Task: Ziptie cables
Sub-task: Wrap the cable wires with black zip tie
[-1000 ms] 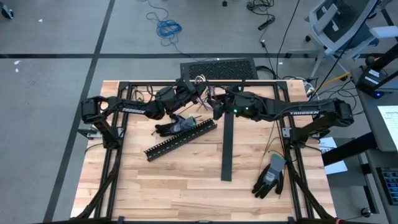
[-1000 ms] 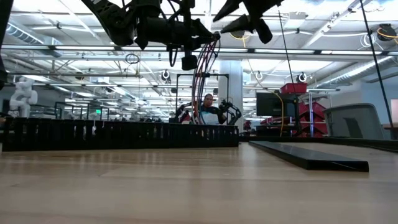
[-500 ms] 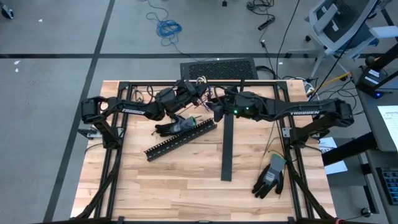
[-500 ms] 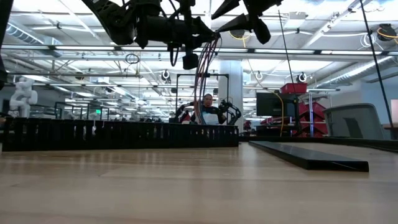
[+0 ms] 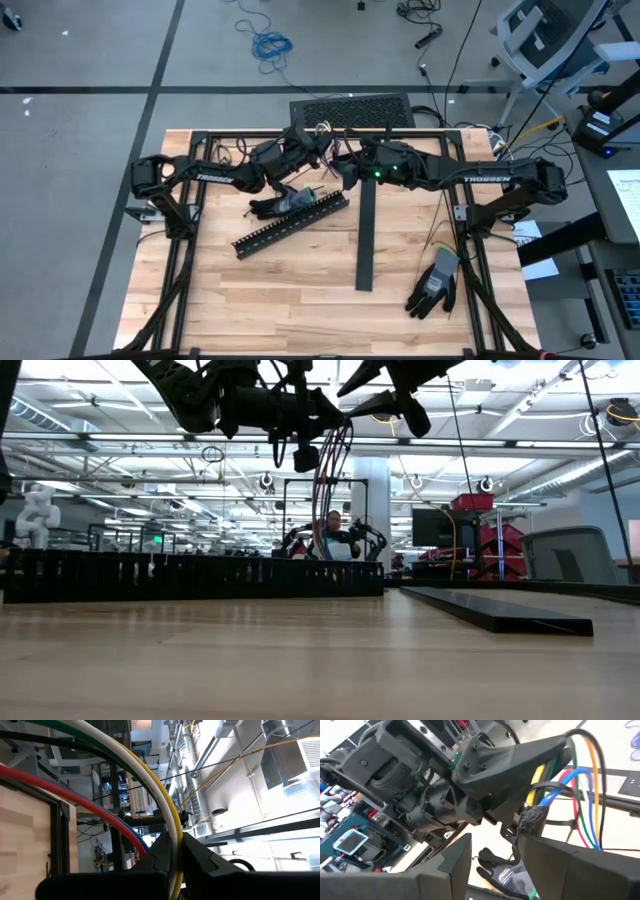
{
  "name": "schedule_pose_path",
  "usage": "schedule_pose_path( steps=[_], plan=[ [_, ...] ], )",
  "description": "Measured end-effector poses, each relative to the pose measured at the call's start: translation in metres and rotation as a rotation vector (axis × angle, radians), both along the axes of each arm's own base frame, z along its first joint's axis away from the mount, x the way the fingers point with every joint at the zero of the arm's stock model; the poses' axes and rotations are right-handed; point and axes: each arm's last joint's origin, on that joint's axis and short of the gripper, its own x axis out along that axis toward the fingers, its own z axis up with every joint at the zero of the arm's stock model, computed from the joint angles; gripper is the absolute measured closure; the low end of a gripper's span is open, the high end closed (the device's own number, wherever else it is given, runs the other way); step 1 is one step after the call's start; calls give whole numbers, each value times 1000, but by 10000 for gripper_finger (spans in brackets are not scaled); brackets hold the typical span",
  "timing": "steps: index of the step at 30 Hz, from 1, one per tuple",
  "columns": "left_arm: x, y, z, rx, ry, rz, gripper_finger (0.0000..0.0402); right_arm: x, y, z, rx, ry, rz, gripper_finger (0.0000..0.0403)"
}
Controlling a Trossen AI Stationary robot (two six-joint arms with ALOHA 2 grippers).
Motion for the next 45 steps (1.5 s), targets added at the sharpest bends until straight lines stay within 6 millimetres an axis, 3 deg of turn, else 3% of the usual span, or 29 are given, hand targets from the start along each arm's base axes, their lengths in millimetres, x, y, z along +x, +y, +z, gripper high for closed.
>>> schedule_pose_path(
  steps=[8,20,29,37,45],
  plan=[
    [0,-3,4,17,-36,-35,374,-4,-7,-8,60,58,-61,243],
    [1,-5,4,16,-30,-41,374,-2,-7,-1,46,-9,-60,245],
    [2,-6,3,12,-24,-34,374,-2,-6,-1,51,-8,-49,295],
    [1,-5,3,32,-12,7,374,-1,-4,-2,60,-6,-15,369],
    [0,-3,5,35,-25,14,374,-5,-3,3,44,-6,20,374]
  ],
)
